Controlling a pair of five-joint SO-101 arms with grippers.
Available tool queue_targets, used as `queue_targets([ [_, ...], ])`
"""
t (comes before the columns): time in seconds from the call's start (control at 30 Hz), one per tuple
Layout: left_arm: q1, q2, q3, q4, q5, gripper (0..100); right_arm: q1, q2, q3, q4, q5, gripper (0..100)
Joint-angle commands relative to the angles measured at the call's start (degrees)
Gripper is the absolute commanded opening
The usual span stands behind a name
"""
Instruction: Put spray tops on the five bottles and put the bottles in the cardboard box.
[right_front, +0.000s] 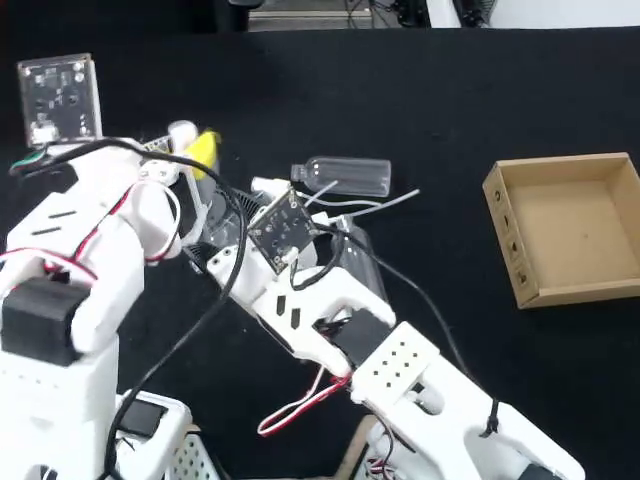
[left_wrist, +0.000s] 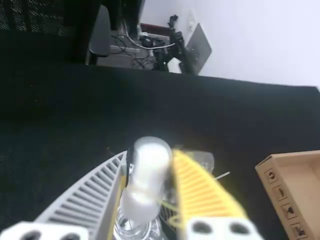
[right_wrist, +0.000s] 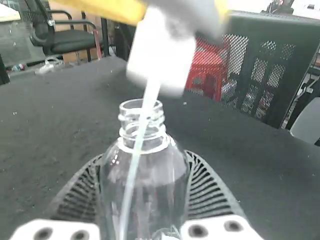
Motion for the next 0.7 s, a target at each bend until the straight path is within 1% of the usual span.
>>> queue_targets([
  [0.0,0.9,-6.1,0.9,-0.1,1.1,21,-0.4,-3.0,-4.6,0.1,-0.5,1.0],
  [0.13,0.9,-9.3,2.4,0.8,1.1,21,-0.4,-3.0,-4.3,0.2,-0.5,1.0],
  [0.23,0.2,-9.5,3.0,1.1,-1.1,21,-0.5,-3.1,-3.7,0.2,-0.5,1.0],
  [0.43,-9.8,-9.4,0.7,1.1,-2.9,22,-0.5,-3.2,-3.6,0.2,-0.5,1.0],
  [0.5,-14.5,-9.9,0.7,0.8,-7.2,21,-0.2,-3.2,-3.6,0.3,-0.4,1.0],
  [0.6,-20.7,-10.0,0.6,1.1,-12.6,21,4.0,-3.7,-2.9,2.6,-0.5,1.0],
  [0.67,-23.6,-9.4,1.7,1.1,-13.5,21,7.8,-5.8,-3.0,5.5,-0.6,1.0],
])
